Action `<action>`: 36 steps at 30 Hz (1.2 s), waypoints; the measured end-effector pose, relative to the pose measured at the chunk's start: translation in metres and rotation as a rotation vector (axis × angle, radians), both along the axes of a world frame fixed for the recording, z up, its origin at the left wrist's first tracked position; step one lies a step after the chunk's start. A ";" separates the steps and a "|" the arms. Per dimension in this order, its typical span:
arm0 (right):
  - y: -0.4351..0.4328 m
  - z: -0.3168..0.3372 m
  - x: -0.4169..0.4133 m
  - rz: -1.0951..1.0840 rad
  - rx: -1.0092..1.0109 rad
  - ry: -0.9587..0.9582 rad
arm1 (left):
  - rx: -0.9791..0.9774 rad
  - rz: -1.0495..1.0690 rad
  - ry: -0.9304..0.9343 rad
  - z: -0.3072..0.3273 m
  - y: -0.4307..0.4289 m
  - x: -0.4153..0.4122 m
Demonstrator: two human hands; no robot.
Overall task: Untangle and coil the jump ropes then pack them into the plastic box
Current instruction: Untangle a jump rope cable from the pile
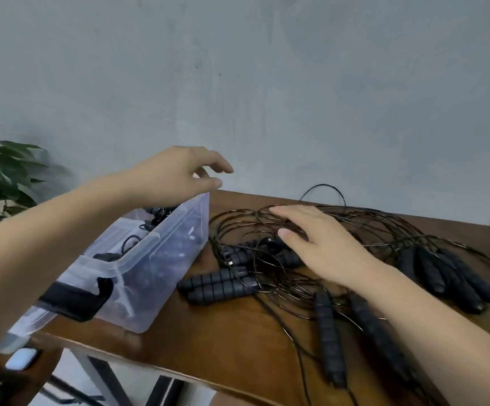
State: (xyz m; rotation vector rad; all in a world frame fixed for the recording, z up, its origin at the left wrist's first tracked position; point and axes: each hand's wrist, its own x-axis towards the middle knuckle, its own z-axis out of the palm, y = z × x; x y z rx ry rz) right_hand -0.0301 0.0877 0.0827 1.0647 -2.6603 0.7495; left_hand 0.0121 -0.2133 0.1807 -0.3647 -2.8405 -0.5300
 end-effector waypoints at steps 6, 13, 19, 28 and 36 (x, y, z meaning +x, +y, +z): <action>0.075 -0.027 0.018 -0.194 0.037 -0.039 | 0.009 -0.099 -0.069 -0.033 0.071 0.014; 0.134 -0.072 0.052 -0.406 0.030 -0.079 | 0.015 -0.238 -0.159 -0.115 0.130 0.014; 0.142 -0.087 0.067 -0.537 0.182 -0.221 | 0.097 -0.229 -0.094 -0.167 0.175 0.008; 0.143 -0.092 0.046 -0.416 -0.020 -0.437 | 0.201 -0.333 -0.043 -0.185 0.208 -0.027; 0.159 -0.051 -0.001 0.025 -0.708 -0.649 | 0.512 -0.268 -0.037 -0.170 0.219 -0.081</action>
